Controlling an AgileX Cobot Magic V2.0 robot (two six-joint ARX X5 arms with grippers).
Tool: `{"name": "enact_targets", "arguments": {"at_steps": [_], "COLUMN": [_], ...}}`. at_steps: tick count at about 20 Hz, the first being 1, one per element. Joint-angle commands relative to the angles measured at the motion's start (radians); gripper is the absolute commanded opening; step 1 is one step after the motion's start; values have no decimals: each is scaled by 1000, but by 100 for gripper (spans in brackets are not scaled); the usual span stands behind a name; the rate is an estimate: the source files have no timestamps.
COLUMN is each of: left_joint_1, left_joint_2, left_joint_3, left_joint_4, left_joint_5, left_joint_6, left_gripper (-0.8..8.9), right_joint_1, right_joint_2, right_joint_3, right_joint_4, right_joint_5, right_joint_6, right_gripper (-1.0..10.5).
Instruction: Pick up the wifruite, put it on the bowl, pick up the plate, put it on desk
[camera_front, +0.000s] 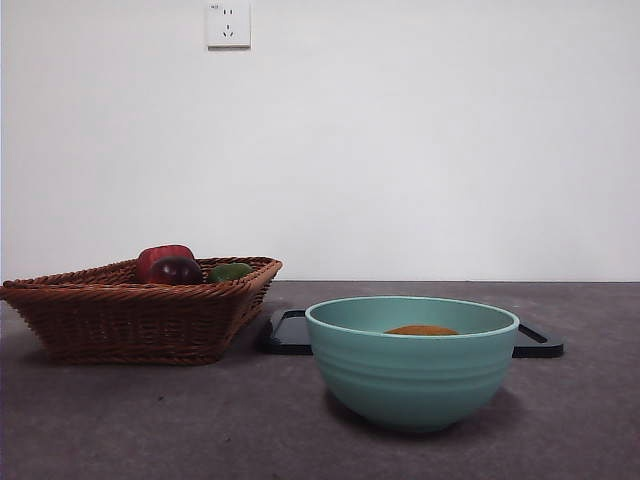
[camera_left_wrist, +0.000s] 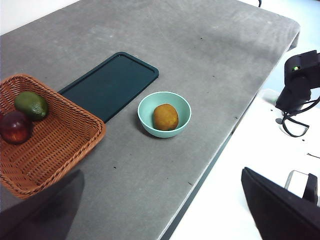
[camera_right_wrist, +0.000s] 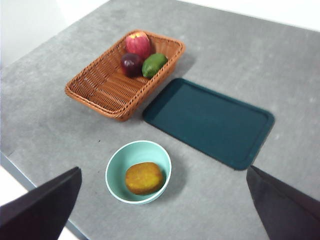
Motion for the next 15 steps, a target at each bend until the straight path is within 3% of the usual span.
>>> {"name": "enact_targets", "arguments": {"at_steps": [1, 4, 8, 15], "left_joint_1": [-8, -8, -8, -8], "left_joint_2": [3, 3, 3, 3], "left_joint_3": [11, 11, 11, 11], "left_joint_4": [8, 8, 8, 8], "left_joint_5": [-3, -3, -3, -3], "left_joint_6": [2, 2, 2, 2], "left_gripper": [501, 500, 500, 501], "right_joint_1": [5, 13, 93, 207], "right_joint_2": [69, 174, 353, 663], "right_joint_3": [16, 16, 16, 16], "right_joint_4": [8, 7, 7, 9], "right_joint_5": [-12, -63, -65, 59], "right_joint_6": [35, 46, 56, 60], "right_gripper": [591, 591, 591, 588]}}
